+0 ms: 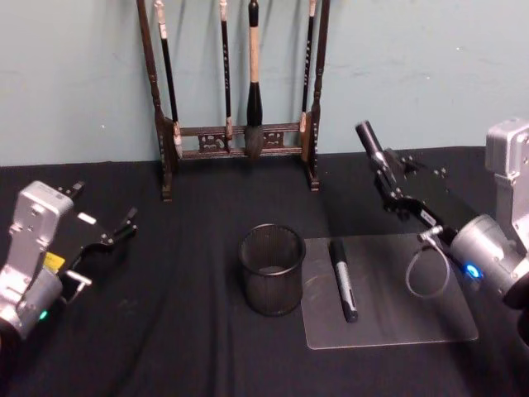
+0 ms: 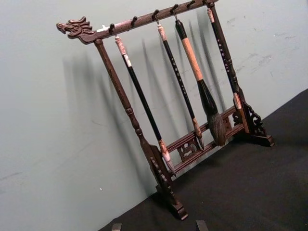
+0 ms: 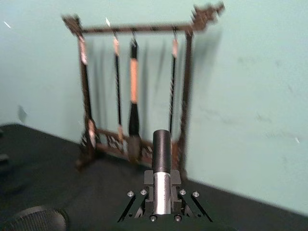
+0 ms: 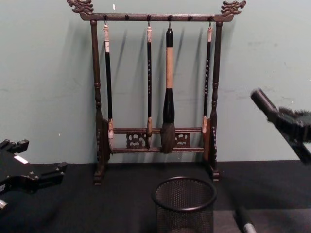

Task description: Pick up the water-based marker from the table and place it into the pen holder.

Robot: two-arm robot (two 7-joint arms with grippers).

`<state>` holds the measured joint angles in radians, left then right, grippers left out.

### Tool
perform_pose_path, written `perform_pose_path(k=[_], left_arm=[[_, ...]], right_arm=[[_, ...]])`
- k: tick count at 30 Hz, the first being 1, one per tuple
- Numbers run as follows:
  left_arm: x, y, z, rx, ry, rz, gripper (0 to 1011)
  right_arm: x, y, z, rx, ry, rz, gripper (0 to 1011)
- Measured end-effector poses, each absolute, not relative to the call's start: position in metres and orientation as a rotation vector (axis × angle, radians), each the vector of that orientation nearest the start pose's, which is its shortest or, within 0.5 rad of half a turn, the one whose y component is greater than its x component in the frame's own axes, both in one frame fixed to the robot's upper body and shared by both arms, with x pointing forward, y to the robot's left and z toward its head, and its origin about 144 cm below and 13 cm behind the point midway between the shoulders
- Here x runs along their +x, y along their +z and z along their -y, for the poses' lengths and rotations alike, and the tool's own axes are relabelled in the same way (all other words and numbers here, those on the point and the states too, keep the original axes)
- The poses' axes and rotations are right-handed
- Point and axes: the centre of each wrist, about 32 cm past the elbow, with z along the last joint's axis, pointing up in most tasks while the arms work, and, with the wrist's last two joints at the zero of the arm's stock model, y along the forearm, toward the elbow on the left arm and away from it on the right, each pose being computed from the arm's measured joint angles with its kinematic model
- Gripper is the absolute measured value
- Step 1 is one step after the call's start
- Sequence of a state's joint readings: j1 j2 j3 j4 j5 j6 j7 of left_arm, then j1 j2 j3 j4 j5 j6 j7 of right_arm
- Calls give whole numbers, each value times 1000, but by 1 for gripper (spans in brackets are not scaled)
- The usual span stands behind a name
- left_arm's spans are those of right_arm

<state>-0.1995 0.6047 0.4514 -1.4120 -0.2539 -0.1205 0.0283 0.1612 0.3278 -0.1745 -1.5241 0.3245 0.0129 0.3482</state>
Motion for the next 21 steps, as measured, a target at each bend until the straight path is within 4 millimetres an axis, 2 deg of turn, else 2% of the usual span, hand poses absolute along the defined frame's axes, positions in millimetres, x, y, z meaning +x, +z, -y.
perform_pose_path(k=[8,10,17,21], left_arm=[[489,1140,-310,305,1248,285,1001],[489,1140,-310,304,1248,285,1001],[489,1140,-310,304,1248,285,1001],[489,1140,-310,304,1248,285,1001]], right_arm=[[514,1192,249,117,-942,102,205],[520,1195,228,139,-856,94,205],[523,1188,200,151,-771,53,204],[525,1184,194,142,-756,36,205]])
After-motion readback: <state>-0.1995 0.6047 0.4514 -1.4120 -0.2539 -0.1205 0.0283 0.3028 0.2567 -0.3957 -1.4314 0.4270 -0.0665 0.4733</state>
